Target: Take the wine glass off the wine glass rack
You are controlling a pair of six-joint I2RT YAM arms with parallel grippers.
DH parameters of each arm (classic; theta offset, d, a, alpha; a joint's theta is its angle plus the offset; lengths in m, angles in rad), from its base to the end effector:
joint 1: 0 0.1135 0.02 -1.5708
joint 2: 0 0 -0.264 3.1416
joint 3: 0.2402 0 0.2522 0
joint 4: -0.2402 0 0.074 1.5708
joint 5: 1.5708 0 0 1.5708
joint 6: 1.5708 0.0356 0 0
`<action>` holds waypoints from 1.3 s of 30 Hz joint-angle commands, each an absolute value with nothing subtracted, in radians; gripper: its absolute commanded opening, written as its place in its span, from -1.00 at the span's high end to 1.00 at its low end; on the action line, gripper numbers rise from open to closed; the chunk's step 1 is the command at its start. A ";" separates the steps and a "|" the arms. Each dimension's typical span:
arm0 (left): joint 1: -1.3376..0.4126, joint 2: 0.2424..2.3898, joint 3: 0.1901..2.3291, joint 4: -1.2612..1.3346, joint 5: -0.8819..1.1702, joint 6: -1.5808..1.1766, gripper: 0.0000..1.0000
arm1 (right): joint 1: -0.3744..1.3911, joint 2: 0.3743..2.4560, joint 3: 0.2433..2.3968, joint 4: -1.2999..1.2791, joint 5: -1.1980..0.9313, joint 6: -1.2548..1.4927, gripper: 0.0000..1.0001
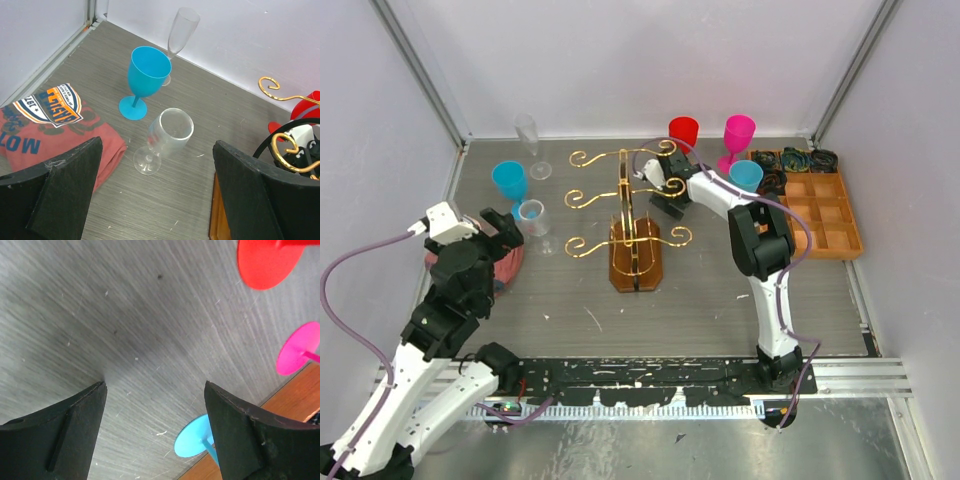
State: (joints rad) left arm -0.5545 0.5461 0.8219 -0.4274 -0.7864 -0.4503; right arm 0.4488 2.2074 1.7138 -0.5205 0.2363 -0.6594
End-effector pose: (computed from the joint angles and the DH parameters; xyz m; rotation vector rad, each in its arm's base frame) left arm 0.1083 -0.0374 0.3601 -0.4801 1.6081 -0.0791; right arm 0.4347 0.2001 0.1704 -1.2866 2.2461 -0.3831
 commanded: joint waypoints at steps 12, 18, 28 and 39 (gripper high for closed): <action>-0.556 0.568 0.789 -0.381 -0.773 -0.459 -0.96 | 0.404 2.240 1.739 -0.813 0.081 -0.567 -0.65; -0.555 0.569 0.785 -0.381 -0.766 -0.469 -0.96 | 0.391 2.221 1.721 -0.909 -0.019 -0.529 -0.61; -0.555 0.577 0.782 -0.381 -0.762 -0.479 -0.96 | 0.372 2.208 1.735 -1.034 -0.164 -0.465 -0.99; -0.555 0.581 0.781 -0.384 -0.750 -0.495 -0.96 | 0.358 2.086 1.535 -1.000 -0.197 -0.337 -1.00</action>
State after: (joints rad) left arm -0.5545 0.5789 0.7918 -0.4088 -0.7567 -0.4763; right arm 0.3630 2.1391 1.6440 -0.9585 -0.1150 -0.4271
